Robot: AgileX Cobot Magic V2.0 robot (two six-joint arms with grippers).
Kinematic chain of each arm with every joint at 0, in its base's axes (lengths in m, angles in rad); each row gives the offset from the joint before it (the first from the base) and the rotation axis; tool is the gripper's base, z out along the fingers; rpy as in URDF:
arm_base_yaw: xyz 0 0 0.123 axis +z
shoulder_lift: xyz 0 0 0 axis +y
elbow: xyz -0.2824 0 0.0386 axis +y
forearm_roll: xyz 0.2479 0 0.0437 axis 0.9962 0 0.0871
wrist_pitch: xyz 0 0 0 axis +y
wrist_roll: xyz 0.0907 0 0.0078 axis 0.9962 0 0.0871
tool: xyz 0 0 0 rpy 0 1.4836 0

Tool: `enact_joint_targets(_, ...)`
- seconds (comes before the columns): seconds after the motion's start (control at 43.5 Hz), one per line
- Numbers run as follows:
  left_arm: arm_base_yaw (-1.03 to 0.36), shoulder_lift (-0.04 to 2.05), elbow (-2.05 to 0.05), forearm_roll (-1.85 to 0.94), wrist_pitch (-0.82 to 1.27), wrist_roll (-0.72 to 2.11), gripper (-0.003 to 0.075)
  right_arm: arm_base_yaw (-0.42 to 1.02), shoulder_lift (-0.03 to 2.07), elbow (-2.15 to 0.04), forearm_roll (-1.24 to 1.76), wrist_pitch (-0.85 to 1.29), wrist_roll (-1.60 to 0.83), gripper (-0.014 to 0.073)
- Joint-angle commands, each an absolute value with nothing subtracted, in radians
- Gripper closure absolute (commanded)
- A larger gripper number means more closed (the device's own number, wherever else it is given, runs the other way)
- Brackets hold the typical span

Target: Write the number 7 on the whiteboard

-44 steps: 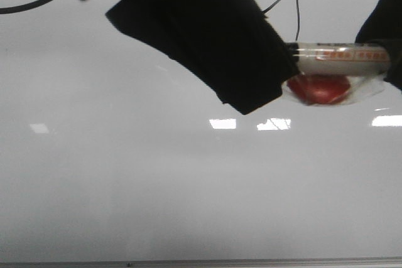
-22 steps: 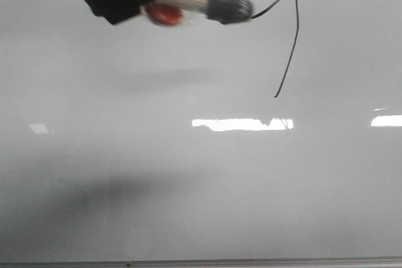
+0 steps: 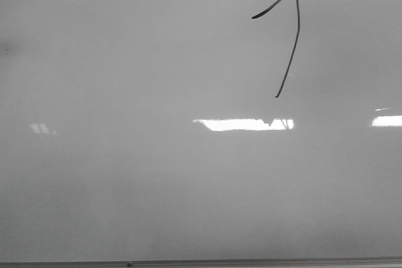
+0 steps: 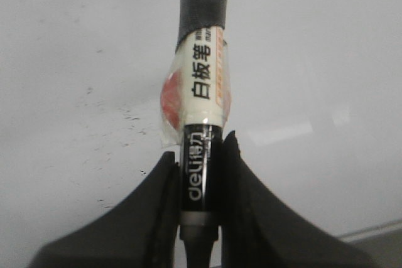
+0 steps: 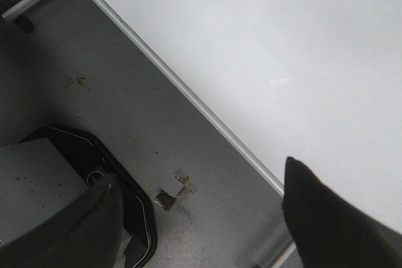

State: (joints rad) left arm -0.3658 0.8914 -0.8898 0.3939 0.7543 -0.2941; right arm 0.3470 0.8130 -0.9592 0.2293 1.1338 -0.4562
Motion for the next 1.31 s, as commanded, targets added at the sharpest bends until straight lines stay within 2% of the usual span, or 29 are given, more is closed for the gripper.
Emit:
enact_joint_targets(0.0,-0.276,0.86,-0.809,0.413,0.506,-0.37,0.0629,0.34,0.806,-0.979,0.235,1.071,-0.456,0.0043)
enact_joint_targets(0.322,0.0,0.967,-0.596,0.363,-0.024,-0.39,0.0629,0.34,0.806,-0.979,0.235,1.068,-0.456,0.0043)
enact_joint_targets(0.804,0.066,1.384,-0.585,0.334,-0.513,-0.387,0.0623,0.34,0.806,-0.979,0.236,1.069,-0.456,0.0043)
enact_joint_targets(0.919,0.066,1.447,-0.585,0.334,-0.571,-0.387,0.0582,0.34,0.806,-0.979,0.236,1.069,-0.456,0.0043)
enact_joint_targets(1.034,0.066,1.499,-0.594,0.334,-0.583,-0.383,0.0487,0.34,0.806,-0.979,0.237,1.07,-0.456,0.0043)
enact_joint_targets(1.286,0.066,1.543,-0.634,0.334,-0.56,-0.382,0.0365,0.34,0.806,-0.979,0.243,1.073,-0.456,0.0043)
